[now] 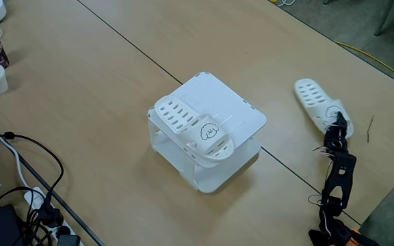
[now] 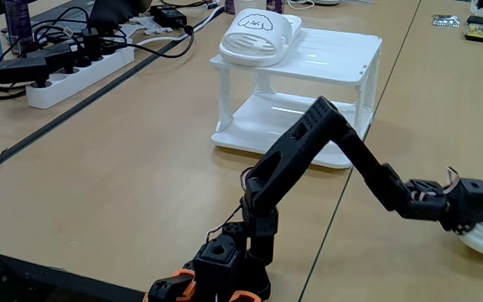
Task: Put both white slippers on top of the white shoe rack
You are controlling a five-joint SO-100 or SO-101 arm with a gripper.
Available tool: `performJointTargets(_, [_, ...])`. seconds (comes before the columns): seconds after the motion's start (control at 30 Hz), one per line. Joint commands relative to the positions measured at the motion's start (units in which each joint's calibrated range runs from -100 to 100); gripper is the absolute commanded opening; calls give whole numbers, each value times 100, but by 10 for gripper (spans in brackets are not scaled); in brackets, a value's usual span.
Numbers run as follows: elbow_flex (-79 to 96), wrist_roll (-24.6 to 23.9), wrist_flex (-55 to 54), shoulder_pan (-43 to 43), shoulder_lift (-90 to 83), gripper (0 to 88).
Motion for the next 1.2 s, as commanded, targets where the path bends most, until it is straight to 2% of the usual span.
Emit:
performJointTargets(0.0, [247, 42, -89, -497, -1390, 8])
performJointTargets(0.2, [13, 42, 41, -966, -2274, 8])
performJointTargets(0.47, [-880, 42, 1697, -1163, -3410, 8])
performJointTargets(0.77, [-1467, 42, 3250, -2232, -4504, 8])
performJointTargets(1.17, [-1440, 42, 3880, -3556, -4966, 8])
